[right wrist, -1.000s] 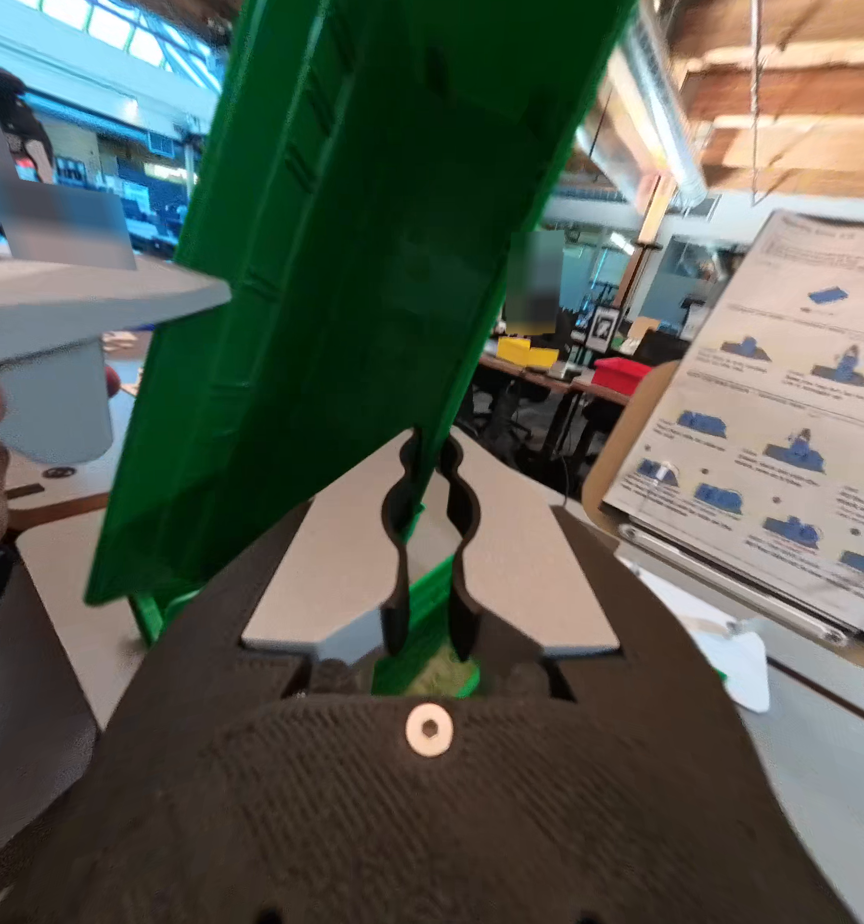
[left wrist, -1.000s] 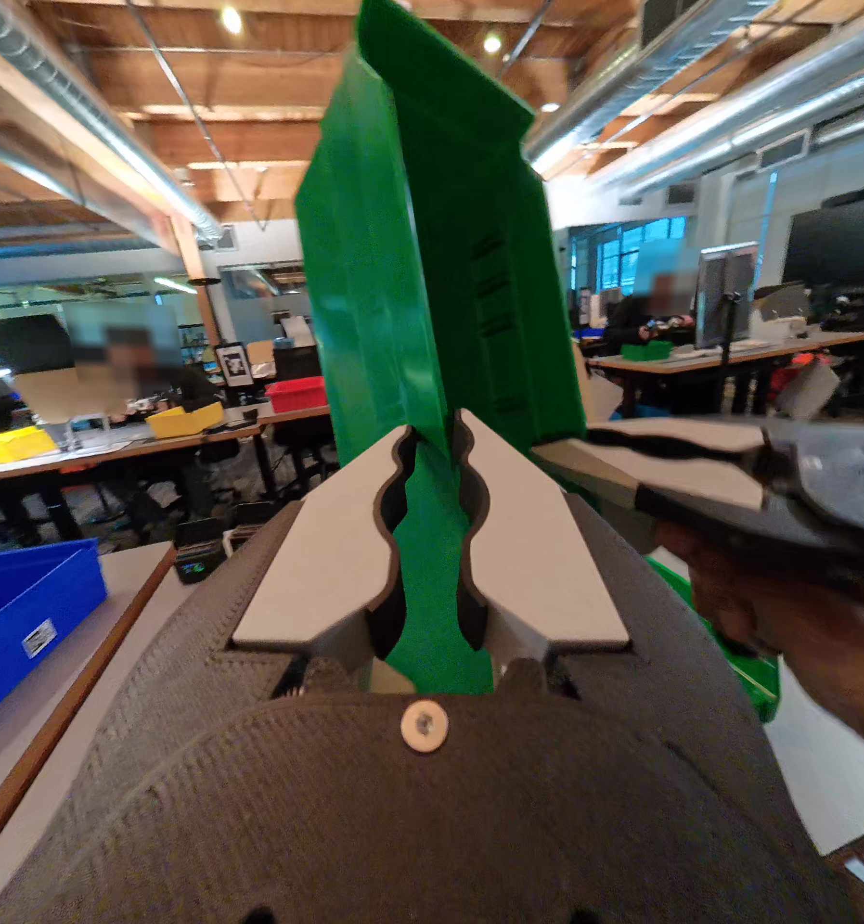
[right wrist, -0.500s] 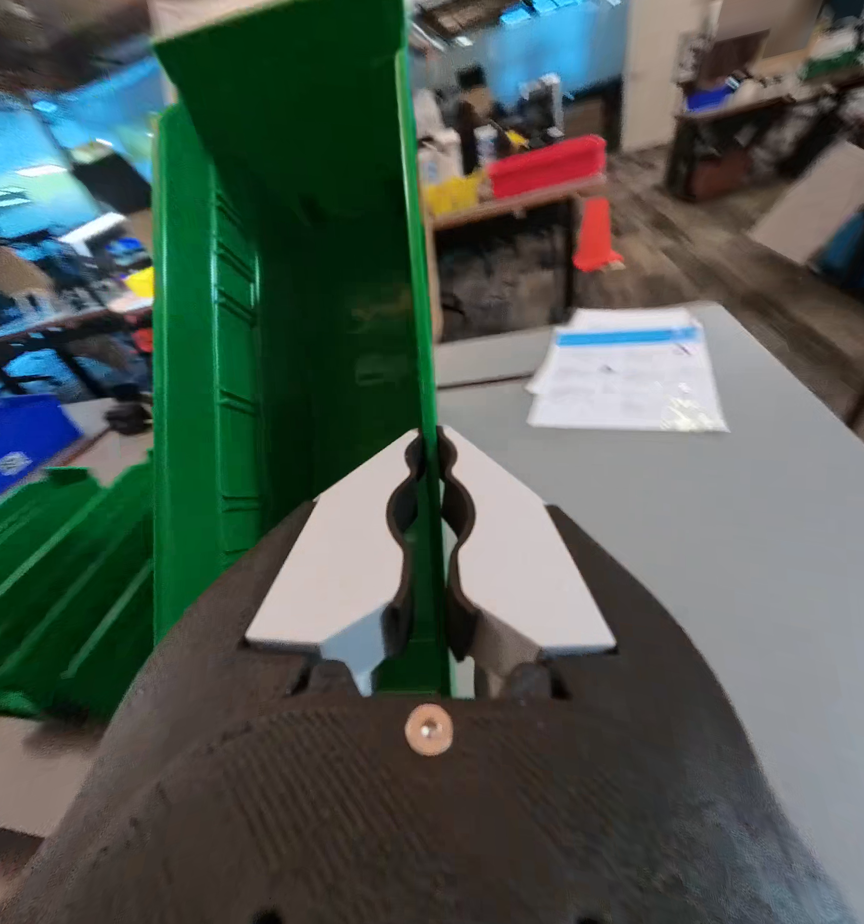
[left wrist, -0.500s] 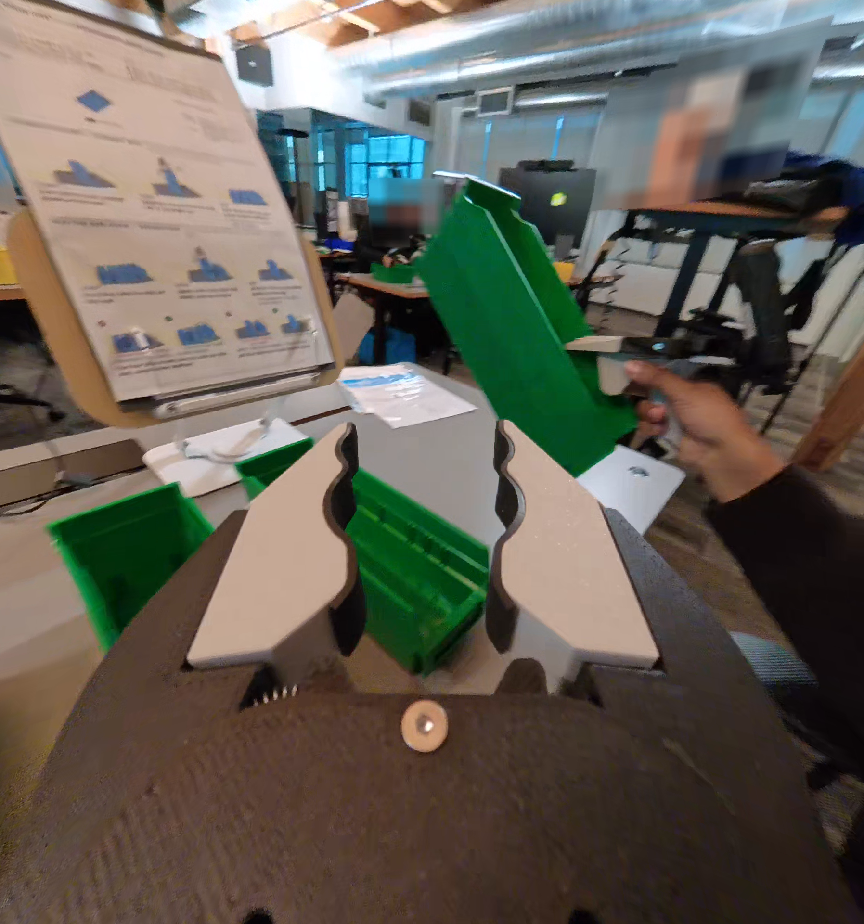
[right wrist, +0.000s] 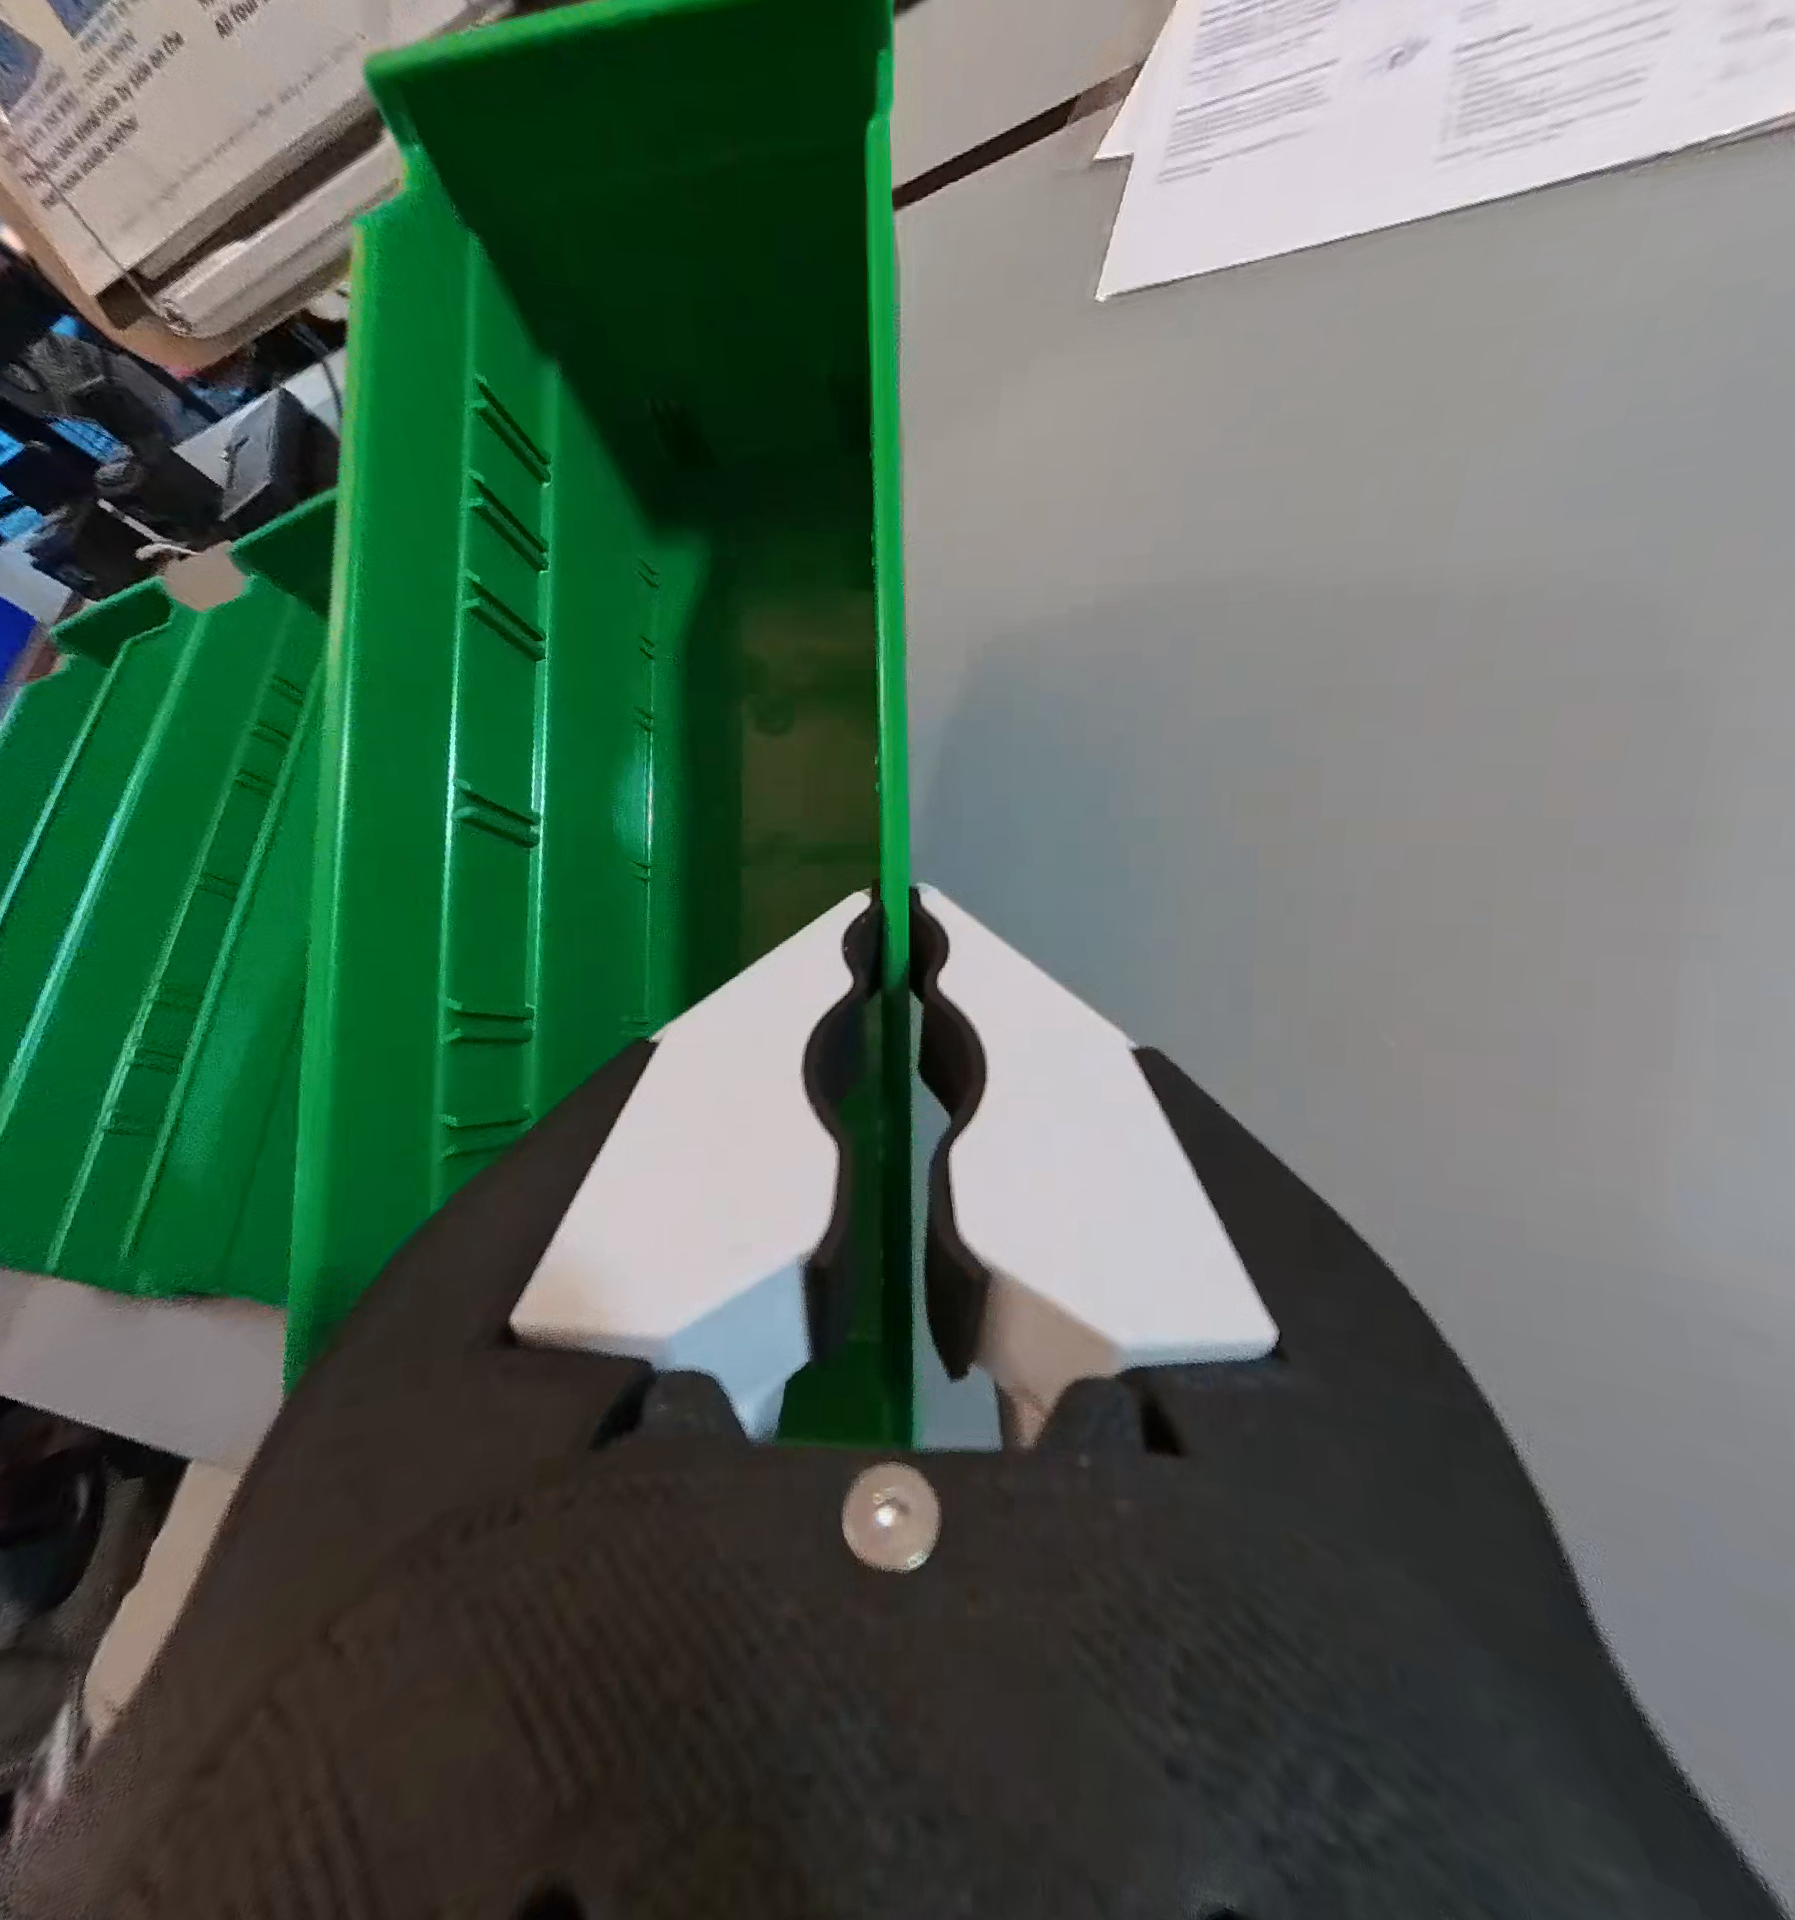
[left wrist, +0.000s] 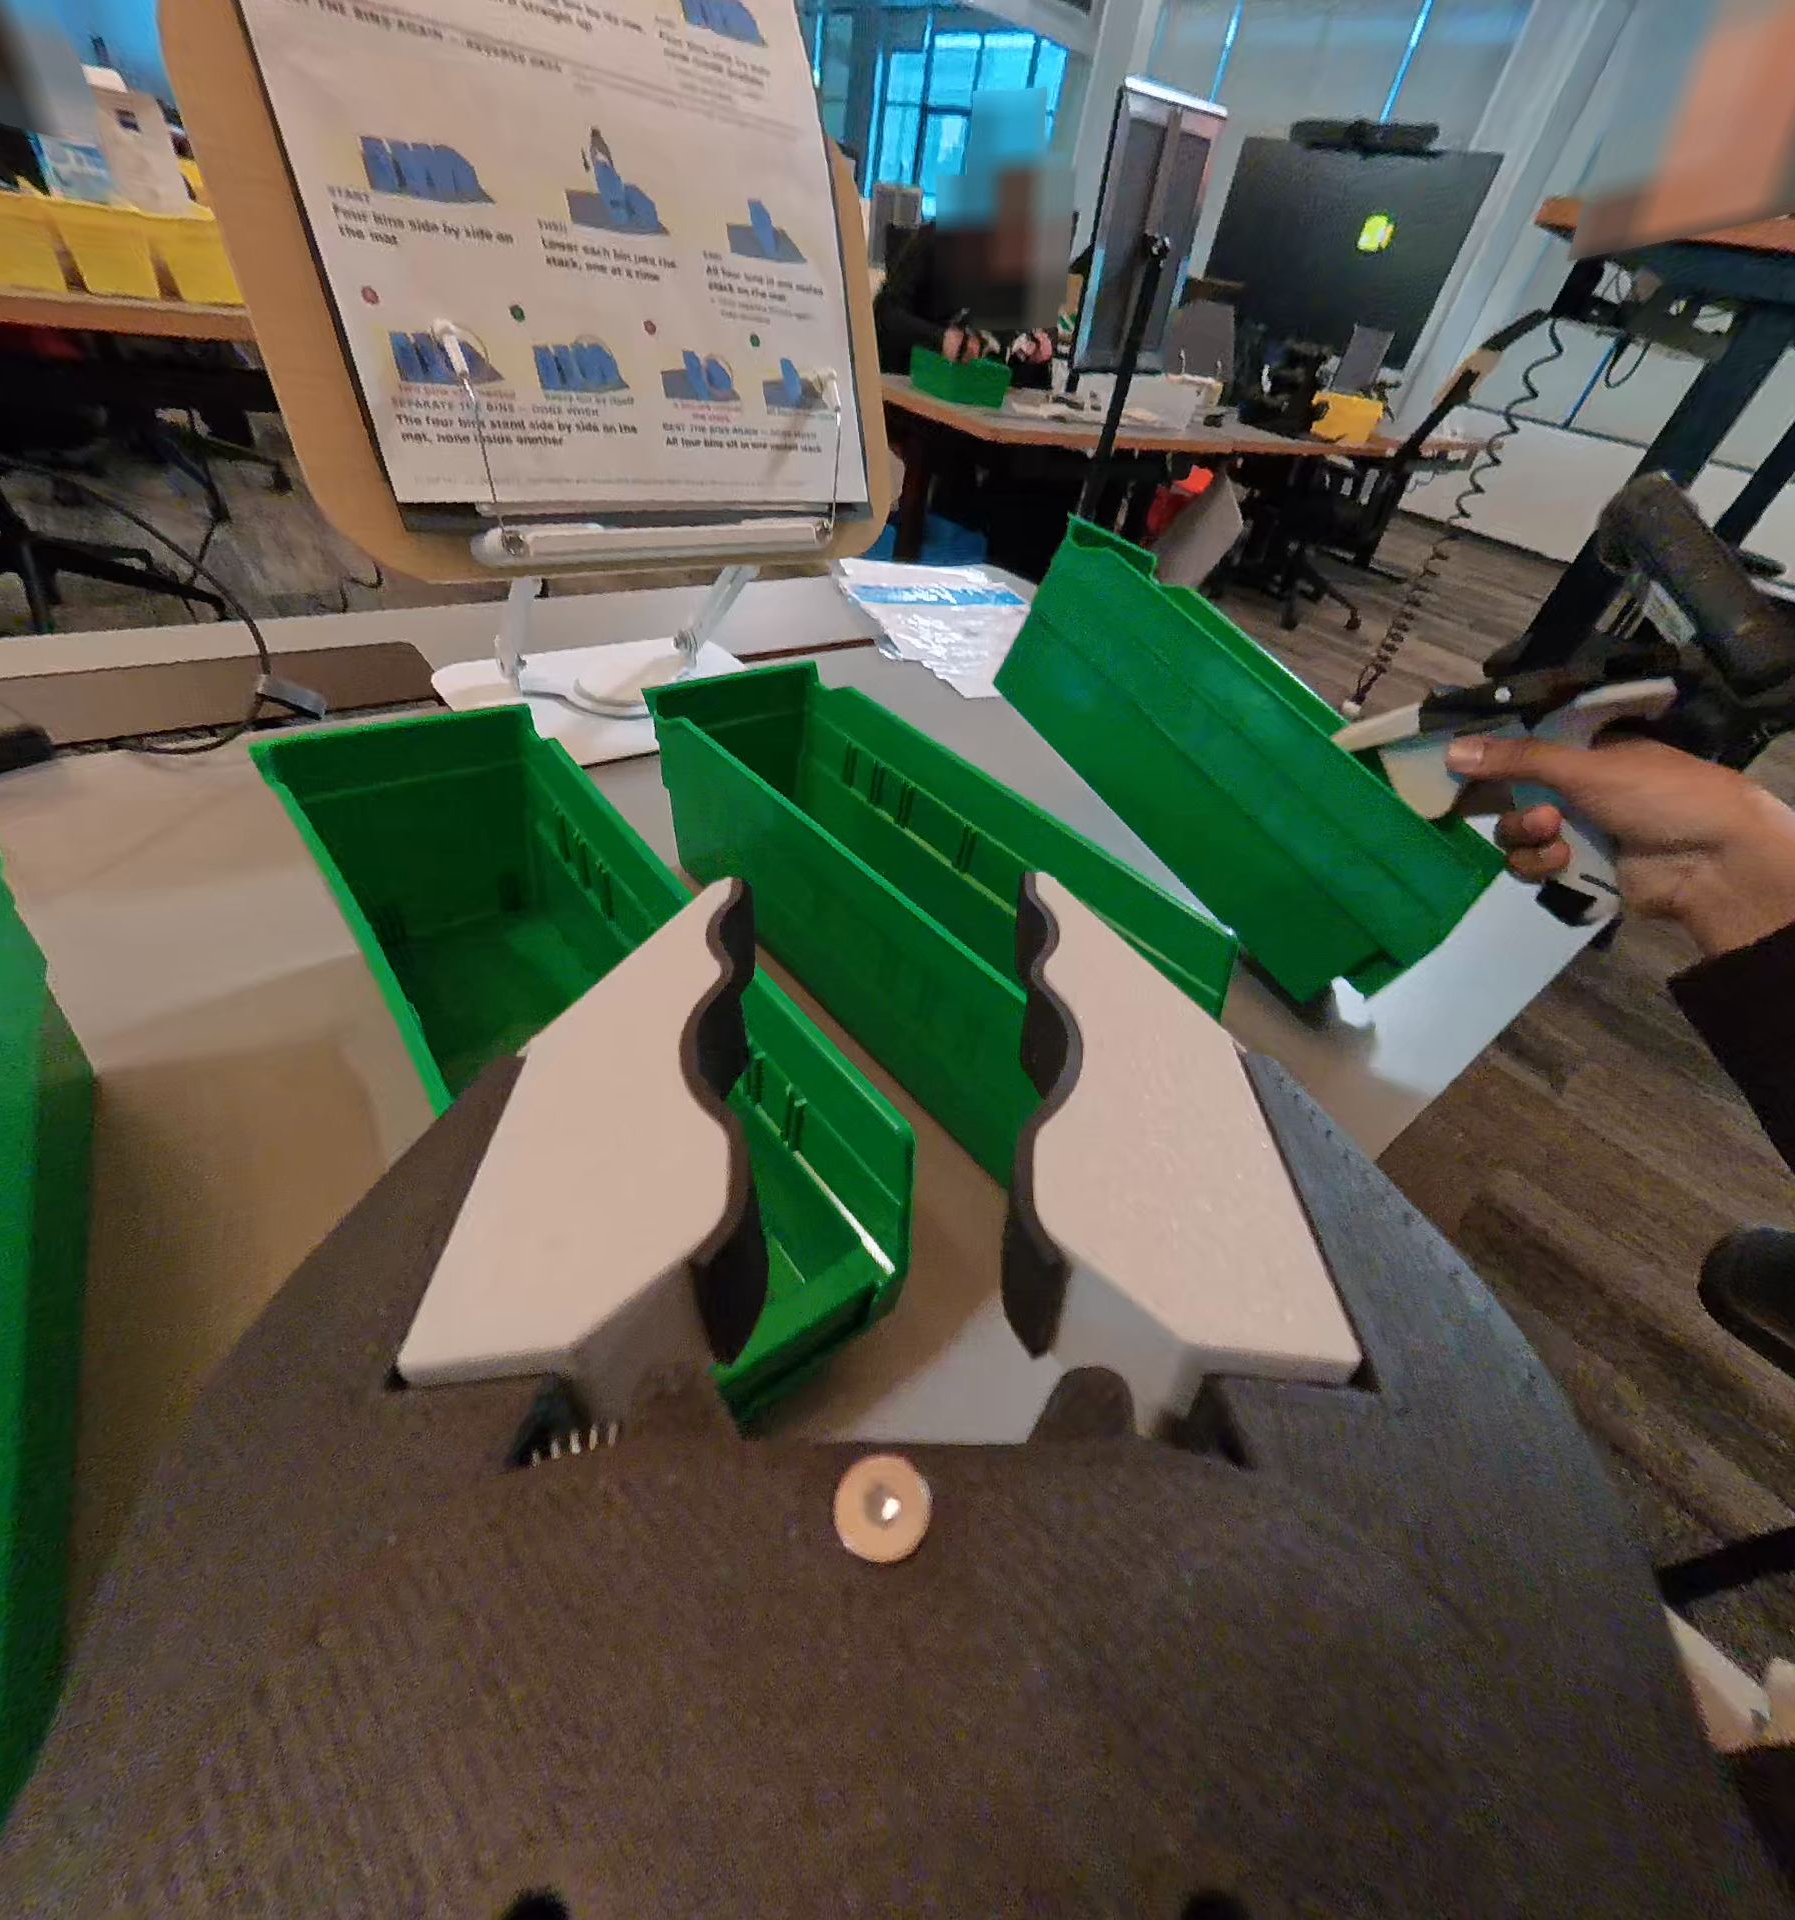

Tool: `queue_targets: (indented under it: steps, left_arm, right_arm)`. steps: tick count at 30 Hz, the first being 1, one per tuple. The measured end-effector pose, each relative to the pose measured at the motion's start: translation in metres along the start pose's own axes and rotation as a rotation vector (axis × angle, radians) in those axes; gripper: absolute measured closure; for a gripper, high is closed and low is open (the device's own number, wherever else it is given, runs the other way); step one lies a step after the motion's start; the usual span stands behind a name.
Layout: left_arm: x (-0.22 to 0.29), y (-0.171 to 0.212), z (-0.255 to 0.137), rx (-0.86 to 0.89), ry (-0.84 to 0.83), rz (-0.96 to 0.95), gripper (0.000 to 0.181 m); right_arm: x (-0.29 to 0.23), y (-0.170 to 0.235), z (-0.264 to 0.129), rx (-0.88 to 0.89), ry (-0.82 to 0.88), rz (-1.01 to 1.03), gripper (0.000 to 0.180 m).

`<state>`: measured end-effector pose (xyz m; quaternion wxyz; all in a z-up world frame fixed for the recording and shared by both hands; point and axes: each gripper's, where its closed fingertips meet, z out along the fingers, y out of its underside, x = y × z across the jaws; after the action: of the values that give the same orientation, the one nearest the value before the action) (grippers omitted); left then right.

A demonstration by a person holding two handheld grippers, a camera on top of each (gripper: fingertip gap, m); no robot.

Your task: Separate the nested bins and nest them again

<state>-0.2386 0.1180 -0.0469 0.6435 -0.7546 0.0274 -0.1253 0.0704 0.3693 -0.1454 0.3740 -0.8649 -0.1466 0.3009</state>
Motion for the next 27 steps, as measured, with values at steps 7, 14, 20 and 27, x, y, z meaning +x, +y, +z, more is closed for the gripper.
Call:
queue_targets:
  steps: [7,14,20,27]
  left_arm:
    - [-0.006,0.000,-0.019,-0.004,-0.038,-0.006,0.131]
    - [-0.022,0.005,-0.038,0.004,-0.087,-0.086,0.131]
    - [-0.045,0.017,-0.048,-0.025,-0.138,-0.139,0.123]
    - [-0.118,0.023,-0.090,0.110,-0.491,0.023,0.109]
  right_arm:
    - [0.012,-0.010,0.019,-0.039,0.172,-0.086,0.178]
    - [-0.003,-0.018,0.035,-0.057,0.156,-0.121,0.170]
    - [-0.023,-0.039,0.020,0.018,0.033,-0.090,0.146]
    - [-0.053,-0.092,-0.070,0.614,-0.077,-0.106,0.134]
